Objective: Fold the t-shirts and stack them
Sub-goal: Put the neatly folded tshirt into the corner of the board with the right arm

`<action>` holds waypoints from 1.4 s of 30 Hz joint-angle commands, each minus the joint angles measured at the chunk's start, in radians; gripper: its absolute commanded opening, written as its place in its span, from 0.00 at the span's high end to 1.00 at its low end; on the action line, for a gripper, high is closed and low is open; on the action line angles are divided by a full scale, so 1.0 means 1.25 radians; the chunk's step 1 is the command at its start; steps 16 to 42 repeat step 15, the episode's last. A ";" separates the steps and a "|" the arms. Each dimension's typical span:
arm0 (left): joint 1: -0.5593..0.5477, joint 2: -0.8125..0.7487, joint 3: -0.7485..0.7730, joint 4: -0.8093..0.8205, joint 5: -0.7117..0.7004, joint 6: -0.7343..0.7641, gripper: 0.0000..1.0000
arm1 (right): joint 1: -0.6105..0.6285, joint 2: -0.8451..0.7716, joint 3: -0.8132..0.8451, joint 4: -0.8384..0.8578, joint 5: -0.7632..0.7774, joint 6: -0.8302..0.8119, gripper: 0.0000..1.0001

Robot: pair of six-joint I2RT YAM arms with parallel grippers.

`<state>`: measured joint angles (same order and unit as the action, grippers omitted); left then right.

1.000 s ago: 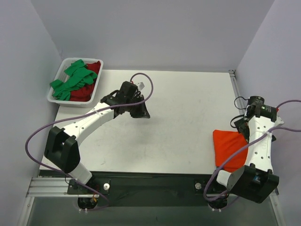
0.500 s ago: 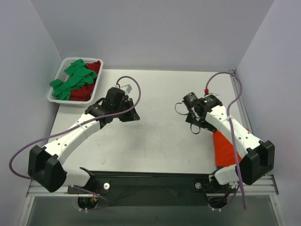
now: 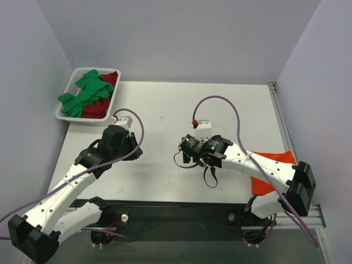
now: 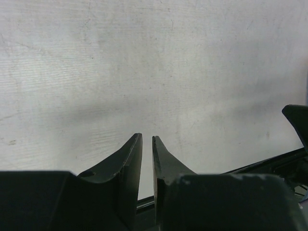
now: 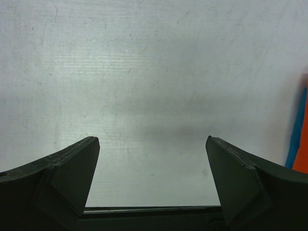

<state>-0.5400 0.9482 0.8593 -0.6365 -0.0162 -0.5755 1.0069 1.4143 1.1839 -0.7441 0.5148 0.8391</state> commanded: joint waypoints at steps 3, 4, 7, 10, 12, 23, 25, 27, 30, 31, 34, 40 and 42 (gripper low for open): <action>0.006 -0.054 -0.033 -0.011 -0.029 0.030 0.74 | 0.026 -0.116 -0.100 0.088 0.004 -0.040 0.00; 0.007 -0.058 -0.037 -0.009 -0.025 0.030 0.74 | 0.027 -0.134 -0.121 0.103 -0.003 -0.042 0.00; 0.007 -0.055 -0.043 -0.006 -0.019 0.030 0.74 | 0.027 -0.205 -0.184 0.158 -0.029 -0.054 0.00; 0.007 -0.060 -0.048 -0.004 -0.012 0.027 0.74 | 0.027 -0.247 -0.208 0.176 -0.027 -0.056 0.00; 0.007 -0.065 -0.050 -0.001 -0.012 0.025 0.74 | 0.027 -0.265 -0.218 0.178 -0.020 -0.055 0.00; 0.009 -0.071 -0.049 -0.003 -0.012 0.023 0.73 | 0.028 -0.283 -0.223 0.180 -0.009 -0.050 0.00; 0.009 -0.071 -0.049 -0.003 -0.012 0.023 0.73 | 0.028 -0.283 -0.223 0.180 -0.009 -0.050 0.00; 0.009 -0.071 -0.049 -0.003 -0.012 0.023 0.73 | 0.028 -0.283 -0.223 0.180 -0.009 -0.050 0.00; 0.009 -0.071 -0.049 -0.003 -0.012 0.023 0.73 | 0.028 -0.283 -0.223 0.180 -0.009 -0.050 0.00; 0.009 -0.071 -0.049 -0.003 -0.012 0.023 0.73 | 0.028 -0.283 -0.223 0.180 -0.009 -0.050 0.00; 0.009 -0.071 -0.049 -0.003 -0.012 0.023 0.73 | 0.028 -0.283 -0.223 0.180 -0.009 -0.050 0.00; 0.009 -0.071 -0.049 -0.003 -0.012 0.023 0.73 | 0.028 -0.283 -0.223 0.180 -0.009 -0.050 0.00; 0.009 -0.071 -0.049 -0.003 -0.012 0.023 0.73 | 0.028 -0.283 -0.223 0.180 -0.009 -0.050 0.00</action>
